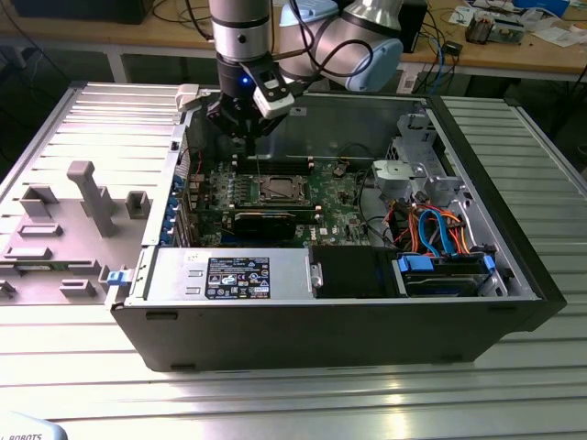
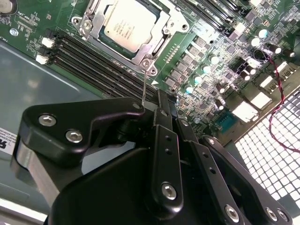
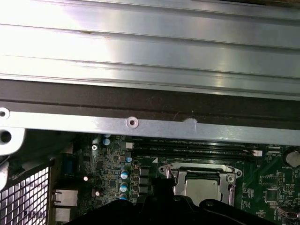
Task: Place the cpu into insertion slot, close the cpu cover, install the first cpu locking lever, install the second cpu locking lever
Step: 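Install the first cpu locking lever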
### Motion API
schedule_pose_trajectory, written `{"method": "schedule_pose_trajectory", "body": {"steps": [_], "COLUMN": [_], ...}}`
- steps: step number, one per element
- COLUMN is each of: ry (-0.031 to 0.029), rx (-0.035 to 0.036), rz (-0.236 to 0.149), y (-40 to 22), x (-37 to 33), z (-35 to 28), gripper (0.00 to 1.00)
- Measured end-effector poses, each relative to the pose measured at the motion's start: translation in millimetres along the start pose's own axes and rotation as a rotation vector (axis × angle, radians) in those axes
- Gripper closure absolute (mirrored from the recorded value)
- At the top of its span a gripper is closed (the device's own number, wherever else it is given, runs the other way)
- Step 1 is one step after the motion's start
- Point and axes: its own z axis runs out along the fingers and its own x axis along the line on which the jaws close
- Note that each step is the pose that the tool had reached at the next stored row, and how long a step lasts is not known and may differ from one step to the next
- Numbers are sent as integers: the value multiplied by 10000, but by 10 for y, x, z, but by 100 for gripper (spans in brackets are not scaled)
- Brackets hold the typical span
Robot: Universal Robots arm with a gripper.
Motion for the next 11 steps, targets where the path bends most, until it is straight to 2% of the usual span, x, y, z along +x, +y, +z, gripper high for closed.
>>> {"method": "schedule_pose_trajectory", "body": {"steps": [11], "ry": [-1], "rx": [0], "rz": [0], "y": [-2], "x": [-23], "z": [1], "gripper": [89]}}
